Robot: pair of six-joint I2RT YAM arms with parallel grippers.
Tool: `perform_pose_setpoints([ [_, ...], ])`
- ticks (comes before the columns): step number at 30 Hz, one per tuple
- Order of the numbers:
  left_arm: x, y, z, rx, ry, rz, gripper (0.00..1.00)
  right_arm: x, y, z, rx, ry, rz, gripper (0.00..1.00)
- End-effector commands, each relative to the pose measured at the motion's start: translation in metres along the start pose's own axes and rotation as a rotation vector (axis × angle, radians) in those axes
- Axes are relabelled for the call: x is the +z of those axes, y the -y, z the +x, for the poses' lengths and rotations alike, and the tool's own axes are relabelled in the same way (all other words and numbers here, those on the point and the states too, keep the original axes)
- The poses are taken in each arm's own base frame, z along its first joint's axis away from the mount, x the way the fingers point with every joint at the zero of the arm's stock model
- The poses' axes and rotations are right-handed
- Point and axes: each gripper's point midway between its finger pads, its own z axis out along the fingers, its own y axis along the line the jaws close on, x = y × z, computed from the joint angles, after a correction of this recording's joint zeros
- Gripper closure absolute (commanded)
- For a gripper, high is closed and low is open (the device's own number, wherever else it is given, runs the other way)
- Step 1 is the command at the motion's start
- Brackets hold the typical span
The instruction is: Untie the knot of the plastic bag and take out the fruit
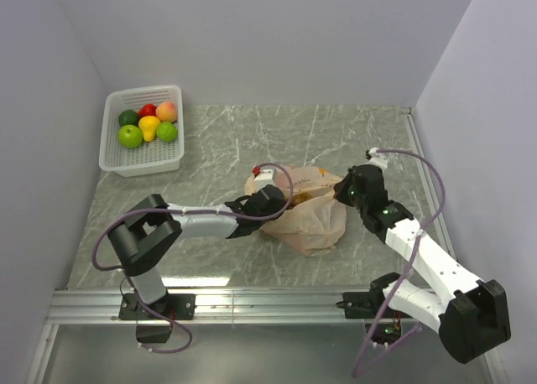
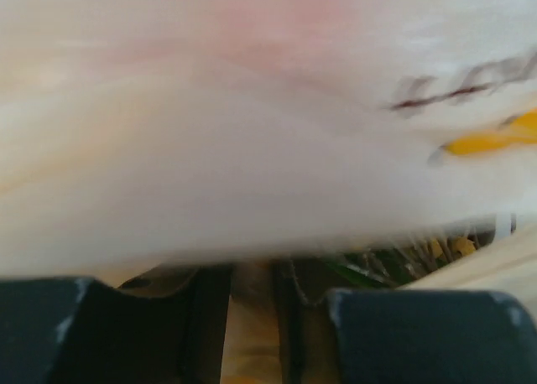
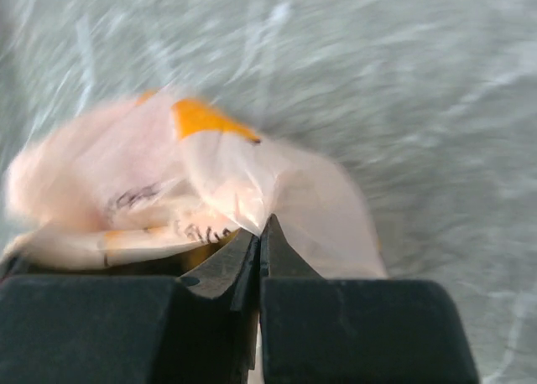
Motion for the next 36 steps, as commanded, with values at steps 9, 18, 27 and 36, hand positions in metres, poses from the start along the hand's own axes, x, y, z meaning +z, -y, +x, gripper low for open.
perform_pose_setpoints([
  [9, -0.047, -0.114, 0.033, 0.035, -0.096, -0.303, 0.74, 0.007, 0.012, -0.044, 0.022, 0.033, 0.048, 0.67],
  [18, -0.06, -0.083, -0.011, 0.049, 0.01, -0.267, 0.69, -0.075, -0.115, -0.056, -0.315, 0.055, -0.271, 0.23],
  [27, -0.06, -0.086, -0.014, 0.036, 0.039, -0.286, 0.64, -0.047, -0.169, 0.044, -0.461, -0.208, -0.346, 0.26],
  [36, -0.053, -0.089, -0.012, -0.008, 0.055, -0.287, 0.62, -0.067, -0.097, 0.141, -0.432, -0.421, -0.287, 0.8],
])
